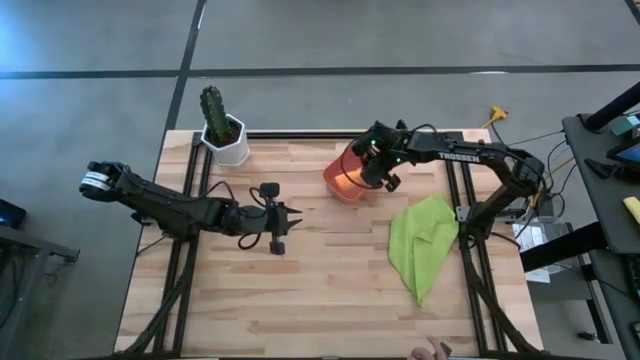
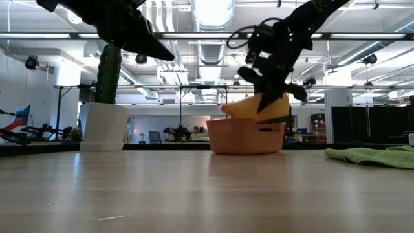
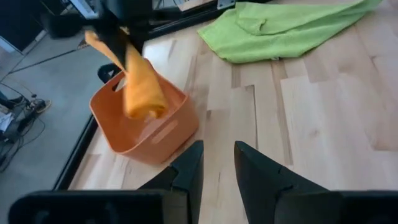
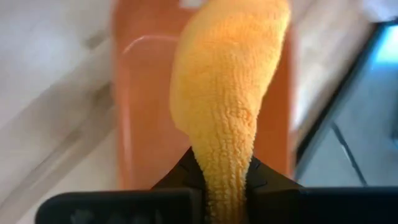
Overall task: Roll microfiber towels into tight, uniform cylinder then place into a basket
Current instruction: Put the orange microfiber cloth into the orange bin
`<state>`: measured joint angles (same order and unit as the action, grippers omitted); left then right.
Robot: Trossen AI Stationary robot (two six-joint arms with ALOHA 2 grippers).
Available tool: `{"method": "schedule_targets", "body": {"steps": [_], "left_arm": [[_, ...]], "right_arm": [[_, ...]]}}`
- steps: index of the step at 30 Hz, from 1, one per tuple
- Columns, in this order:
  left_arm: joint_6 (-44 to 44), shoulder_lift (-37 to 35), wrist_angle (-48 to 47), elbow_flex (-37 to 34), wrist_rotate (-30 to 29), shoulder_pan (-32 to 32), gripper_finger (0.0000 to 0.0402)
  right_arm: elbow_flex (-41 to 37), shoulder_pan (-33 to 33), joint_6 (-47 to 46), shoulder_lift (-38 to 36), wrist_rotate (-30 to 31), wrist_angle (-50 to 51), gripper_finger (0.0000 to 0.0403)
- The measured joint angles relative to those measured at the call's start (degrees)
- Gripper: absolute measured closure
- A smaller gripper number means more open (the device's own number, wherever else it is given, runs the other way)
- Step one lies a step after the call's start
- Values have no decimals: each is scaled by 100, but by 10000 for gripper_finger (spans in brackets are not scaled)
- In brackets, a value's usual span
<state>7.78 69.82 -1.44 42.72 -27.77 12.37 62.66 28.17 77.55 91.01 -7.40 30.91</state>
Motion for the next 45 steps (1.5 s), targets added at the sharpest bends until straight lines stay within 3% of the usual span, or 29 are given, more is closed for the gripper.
{"method": "schedule_targets", "body": {"steps": [5,8,11,14,16,19,21,24,26,29,38,45], "left_arm": [[-85,22,362,-18,103,-2,327],[178,175,1045,-72,142,-79,327],[94,481,2330,-83,31,-286,327],[-843,900,3724,-5,-146,-598,327],[-1408,1202,3844,123,-154,-792,327],[-1276,1643,3179,529,251,-1018,327],[-142,1912,2334,955,772,-1071,327],[1190,2299,500,1767,571,-1061,327],[1700,2538,-633,2426,583,-1113,327],[2189,2794,-1846,3265,1047,-1303,326],[3283,3363,-2756,4101,3259,-2200,326],[3635,4204,-2705,4741,3352,-2289,326]], "right_arm": [[-86,37,51,97,171,-2,380],[-65,34,-177,91,310,-176,380],[-31,30,-1070,35,826,-262,380],[-25,41,-2203,-6,1574,-267,380],[-27,40,-2980,-29,1984,-254,380],[-27,36,-3578,-139,2065,-156,380],[-27,36,-3812,-236,1943,-100,380],[-29,36,-4235,-466,1608,-102,380],[-44,34,-4551,-688,1449,-39,380],[-91,34,-4940,-1086,1425,244,380],[-537,34,-5511,-2303,1384,230,380],[-975,34,-5796,-2781,1386,-50,380]]}}
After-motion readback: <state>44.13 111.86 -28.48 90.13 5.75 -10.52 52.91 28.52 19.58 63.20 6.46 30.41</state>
